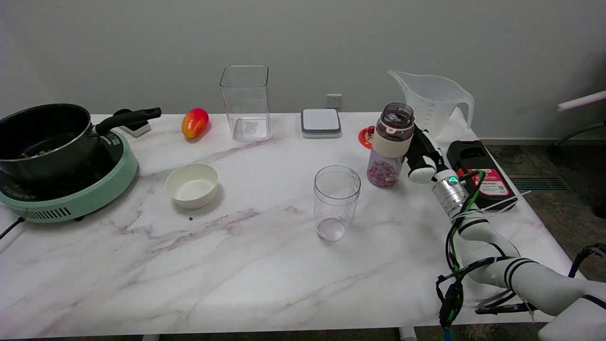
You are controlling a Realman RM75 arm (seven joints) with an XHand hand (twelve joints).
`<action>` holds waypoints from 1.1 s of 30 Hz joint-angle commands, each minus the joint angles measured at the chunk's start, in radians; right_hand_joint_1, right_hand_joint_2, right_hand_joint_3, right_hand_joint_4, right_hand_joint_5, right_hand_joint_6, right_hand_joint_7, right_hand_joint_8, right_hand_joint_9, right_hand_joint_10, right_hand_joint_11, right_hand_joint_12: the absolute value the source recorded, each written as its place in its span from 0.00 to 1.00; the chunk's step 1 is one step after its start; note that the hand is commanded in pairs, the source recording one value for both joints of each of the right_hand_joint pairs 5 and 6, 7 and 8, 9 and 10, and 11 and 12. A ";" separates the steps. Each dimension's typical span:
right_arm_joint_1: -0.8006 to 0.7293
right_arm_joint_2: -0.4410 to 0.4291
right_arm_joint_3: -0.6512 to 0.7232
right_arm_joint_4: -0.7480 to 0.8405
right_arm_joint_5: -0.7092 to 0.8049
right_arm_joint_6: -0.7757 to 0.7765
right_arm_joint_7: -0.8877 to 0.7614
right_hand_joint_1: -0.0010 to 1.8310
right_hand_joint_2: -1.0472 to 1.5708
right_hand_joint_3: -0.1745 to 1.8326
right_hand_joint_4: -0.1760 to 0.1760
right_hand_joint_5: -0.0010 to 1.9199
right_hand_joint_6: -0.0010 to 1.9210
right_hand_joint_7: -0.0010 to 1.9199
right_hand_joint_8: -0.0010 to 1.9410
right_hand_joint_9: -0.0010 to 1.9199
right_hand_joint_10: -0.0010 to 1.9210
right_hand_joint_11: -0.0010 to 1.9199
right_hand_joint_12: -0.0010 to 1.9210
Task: Pick up the black plastic bottle.
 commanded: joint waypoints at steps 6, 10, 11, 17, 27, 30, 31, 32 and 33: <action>0.020 -0.020 0.002 -0.021 -0.018 -0.035 -0.028 0.74 0.09 0.56 0.50 0.05 0.05 0.28 0.28 0.20 0.20 0.19 0.19; 0.020 -0.020 0.005 -0.021 -0.018 -0.035 -0.028 0.76 0.16 0.53 0.50 0.05 0.05 0.31 0.30 0.22 0.22 0.20 0.20; 0.020 -0.020 0.005 -0.021 -0.018 -0.036 -0.028 0.76 0.18 0.52 0.50 0.05 0.05 0.31 0.31 0.23 0.23 0.20 0.20; 0.021 -0.019 0.006 -0.024 -0.018 -0.037 -0.028 0.78 0.26 0.47 0.50 0.06 0.06 0.34 0.34 0.29 0.29 0.19 0.19; 0.028 -0.018 0.006 -0.029 -0.018 -0.040 -0.028 0.81 0.35 0.42 0.50 0.10 0.10 0.40 0.39 0.40 0.40 0.21 0.21; 0.030 -0.018 0.006 -0.029 -0.018 -0.045 -0.028 0.82 0.36 0.40 0.50 0.12 0.12 0.44 0.43 0.43 0.43 0.25 0.25; 0.030 -0.018 0.006 -0.029 -0.018 -0.045 -0.028 0.82 0.37 0.41 0.50 0.14 0.14 0.45 0.45 0.45 0.45 0.26 0.26; 0.030 -0.018 0.006 -0.029 -0.018 -0.046 -0.028 0.82 0.37 0.41 0.50 0.15 0.15 0.46 0.46 0.46 0.46 0.26 0.26; 0.030 -0.018 0.006 -0.029 -0.018 -0.046 -0.028 0.82 0.37 0.42 0.50 0.16 0.16 0.48 0.47 0.46 0.46 0.27 0.27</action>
